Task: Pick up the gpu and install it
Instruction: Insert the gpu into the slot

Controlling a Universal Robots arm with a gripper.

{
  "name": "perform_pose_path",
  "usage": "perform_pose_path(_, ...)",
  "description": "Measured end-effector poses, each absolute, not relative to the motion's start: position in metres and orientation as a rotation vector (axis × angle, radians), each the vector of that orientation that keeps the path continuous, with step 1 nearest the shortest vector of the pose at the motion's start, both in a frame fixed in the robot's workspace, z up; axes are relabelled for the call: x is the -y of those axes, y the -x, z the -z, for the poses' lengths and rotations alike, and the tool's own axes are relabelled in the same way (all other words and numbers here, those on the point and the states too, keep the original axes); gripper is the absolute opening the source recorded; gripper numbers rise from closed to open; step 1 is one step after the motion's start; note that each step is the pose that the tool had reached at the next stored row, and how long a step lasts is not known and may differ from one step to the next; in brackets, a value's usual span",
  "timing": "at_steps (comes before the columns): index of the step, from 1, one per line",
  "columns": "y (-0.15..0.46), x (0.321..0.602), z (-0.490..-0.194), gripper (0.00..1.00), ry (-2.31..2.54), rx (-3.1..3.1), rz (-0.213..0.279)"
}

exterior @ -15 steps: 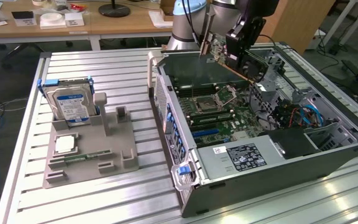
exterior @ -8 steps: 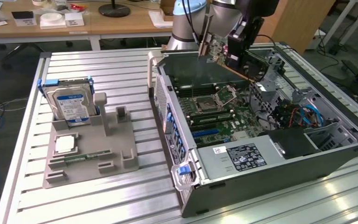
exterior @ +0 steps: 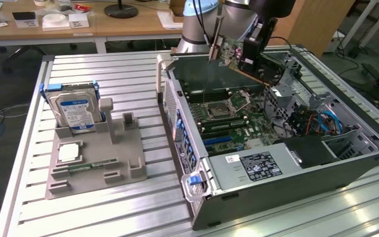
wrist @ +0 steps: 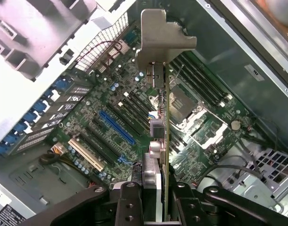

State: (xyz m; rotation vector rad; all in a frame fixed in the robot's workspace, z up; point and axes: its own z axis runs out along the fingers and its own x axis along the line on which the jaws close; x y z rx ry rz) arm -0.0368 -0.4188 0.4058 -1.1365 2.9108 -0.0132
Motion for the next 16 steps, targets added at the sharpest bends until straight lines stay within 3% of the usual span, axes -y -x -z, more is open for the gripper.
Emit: perform_pose_path(16,0.0368,0.4191,-0.4058,0.28,1.36,-2.813,0.011)
